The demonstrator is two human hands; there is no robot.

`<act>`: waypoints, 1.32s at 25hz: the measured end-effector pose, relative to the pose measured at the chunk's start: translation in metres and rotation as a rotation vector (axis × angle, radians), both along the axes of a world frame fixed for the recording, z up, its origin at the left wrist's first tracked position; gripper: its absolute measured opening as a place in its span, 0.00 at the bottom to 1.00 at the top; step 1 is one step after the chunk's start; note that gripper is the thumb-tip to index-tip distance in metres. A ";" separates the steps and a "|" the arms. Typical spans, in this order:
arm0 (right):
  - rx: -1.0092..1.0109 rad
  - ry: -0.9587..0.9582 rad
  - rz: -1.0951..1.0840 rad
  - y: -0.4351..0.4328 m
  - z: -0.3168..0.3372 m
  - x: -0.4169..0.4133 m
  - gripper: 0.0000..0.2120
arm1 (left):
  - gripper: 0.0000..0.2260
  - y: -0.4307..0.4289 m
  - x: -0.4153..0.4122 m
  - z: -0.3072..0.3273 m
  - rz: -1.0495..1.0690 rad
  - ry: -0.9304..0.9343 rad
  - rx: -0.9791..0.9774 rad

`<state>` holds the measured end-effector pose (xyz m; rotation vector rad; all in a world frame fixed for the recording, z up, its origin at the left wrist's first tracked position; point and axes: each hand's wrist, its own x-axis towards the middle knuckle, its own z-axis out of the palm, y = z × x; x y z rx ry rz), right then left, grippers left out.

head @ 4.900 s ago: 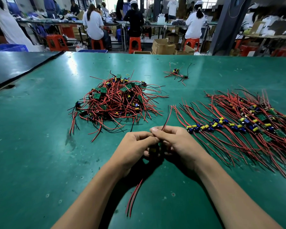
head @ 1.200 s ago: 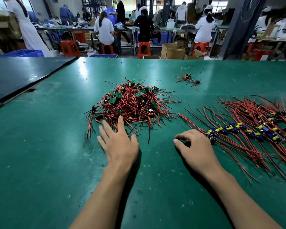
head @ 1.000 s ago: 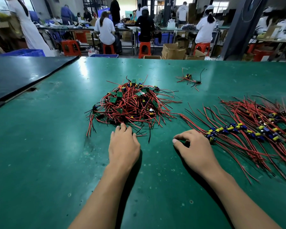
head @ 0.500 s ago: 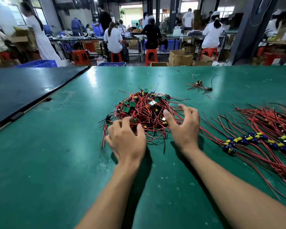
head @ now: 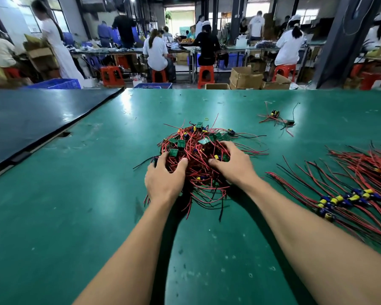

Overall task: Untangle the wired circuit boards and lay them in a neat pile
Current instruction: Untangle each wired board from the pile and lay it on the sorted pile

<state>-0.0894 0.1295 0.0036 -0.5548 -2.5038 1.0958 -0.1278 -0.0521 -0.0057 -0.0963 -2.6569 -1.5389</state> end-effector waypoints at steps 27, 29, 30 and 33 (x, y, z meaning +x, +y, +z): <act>0.609 -0.236 -0.137 0.049 0.046 0.038 0.14 | 0.07 0.056 0.148 0.003 -0.601 0.562 -0.269; 0.639 -0.307 -0.048 0.055 0.029 0.017 0.18 | 0.06 0.058 0.146 -0.001 -0.586 0.598 -0.261; 0.635 -0.378 -0.040 0.056 0.021 0.009 0.19 | 0.06 0.058 0.146 -0.001 -0.587 0.607 -0.255; 0.590 -0.511 -0.107 0.059 0.010 -0.009 0.17 | 0.07 0.058 0.144 -0.002 -0.585 0.597 -0.235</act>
